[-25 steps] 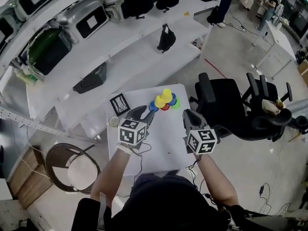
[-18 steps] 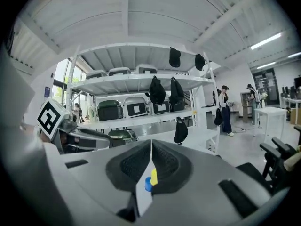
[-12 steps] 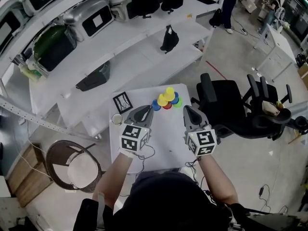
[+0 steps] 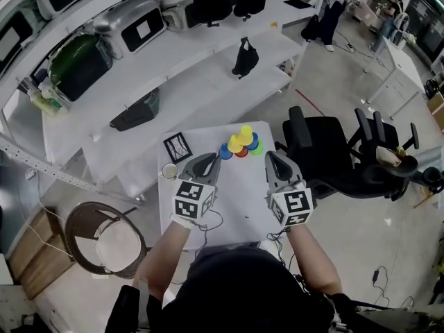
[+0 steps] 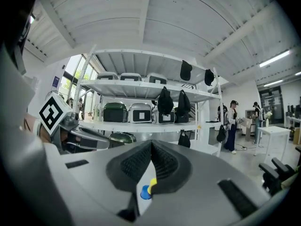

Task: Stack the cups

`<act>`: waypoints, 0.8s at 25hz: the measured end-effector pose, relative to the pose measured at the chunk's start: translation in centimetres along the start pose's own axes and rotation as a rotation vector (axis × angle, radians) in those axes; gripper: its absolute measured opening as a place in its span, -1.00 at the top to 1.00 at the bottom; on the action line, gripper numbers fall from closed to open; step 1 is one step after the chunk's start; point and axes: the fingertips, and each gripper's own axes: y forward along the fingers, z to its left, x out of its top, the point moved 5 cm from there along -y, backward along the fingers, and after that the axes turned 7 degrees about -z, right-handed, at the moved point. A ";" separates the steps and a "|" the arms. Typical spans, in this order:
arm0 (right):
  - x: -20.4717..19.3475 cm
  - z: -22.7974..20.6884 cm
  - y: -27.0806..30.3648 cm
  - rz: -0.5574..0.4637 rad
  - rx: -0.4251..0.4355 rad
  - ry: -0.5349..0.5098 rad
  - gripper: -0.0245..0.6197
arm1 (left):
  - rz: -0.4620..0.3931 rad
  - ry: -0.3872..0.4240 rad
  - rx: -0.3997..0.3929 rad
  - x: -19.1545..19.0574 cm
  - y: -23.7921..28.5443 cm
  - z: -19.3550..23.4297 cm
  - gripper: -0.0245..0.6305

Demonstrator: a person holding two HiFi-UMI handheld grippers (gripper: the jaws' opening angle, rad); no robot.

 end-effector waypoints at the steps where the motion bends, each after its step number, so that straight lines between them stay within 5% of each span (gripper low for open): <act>1: 0.1 0.0 -0.1 -0.007 -0.002 -0.005 0.92 | 0.002 -0.001 0.000 0.0 0.0 0.0 0.82; 20: -0.2 -0.5 0.7 0.002 -0.023 -0.009 0.92 | 0.027 -0.005 -0.011 -0.5 0.8 0.8 0.82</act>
